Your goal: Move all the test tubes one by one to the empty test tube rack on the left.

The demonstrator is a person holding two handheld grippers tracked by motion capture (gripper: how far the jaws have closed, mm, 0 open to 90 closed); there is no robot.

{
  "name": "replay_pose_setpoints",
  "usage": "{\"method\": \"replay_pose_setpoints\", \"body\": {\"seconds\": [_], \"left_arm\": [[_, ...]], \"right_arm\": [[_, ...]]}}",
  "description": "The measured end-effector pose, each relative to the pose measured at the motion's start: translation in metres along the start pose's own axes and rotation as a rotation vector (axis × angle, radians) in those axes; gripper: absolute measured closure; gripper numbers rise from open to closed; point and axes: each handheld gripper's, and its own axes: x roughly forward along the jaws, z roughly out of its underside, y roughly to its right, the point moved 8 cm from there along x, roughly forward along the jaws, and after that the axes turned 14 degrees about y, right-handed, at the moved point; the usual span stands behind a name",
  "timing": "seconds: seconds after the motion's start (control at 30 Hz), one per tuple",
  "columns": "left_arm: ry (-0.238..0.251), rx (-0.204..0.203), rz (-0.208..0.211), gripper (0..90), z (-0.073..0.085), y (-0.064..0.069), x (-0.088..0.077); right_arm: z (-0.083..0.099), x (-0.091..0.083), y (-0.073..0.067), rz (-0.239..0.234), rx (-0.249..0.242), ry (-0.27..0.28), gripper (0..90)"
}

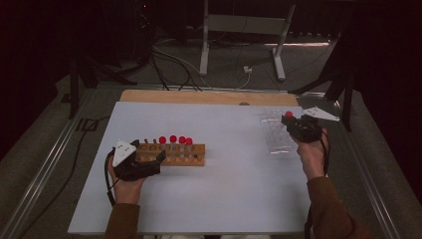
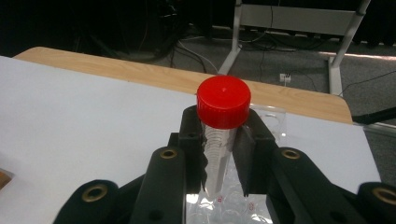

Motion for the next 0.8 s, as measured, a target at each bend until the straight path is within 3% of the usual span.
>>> {"method": "replay_pose_setpoints", "body": {"seconds": [0.37,0.8], "left_arm": [[0.002,-0.003,-0.002,0.6,0.0,0.0,0.0],[0.001,0.009,0.0,0.6,-0.001,0.002,0.0]], "right_arm": [[-0.011,-0.006,-0.005,-0.031,-0.004,0.017,74.1],[-0.007,-0.01,-0.02,-0.09,0.022,0.013,74.1]]}}
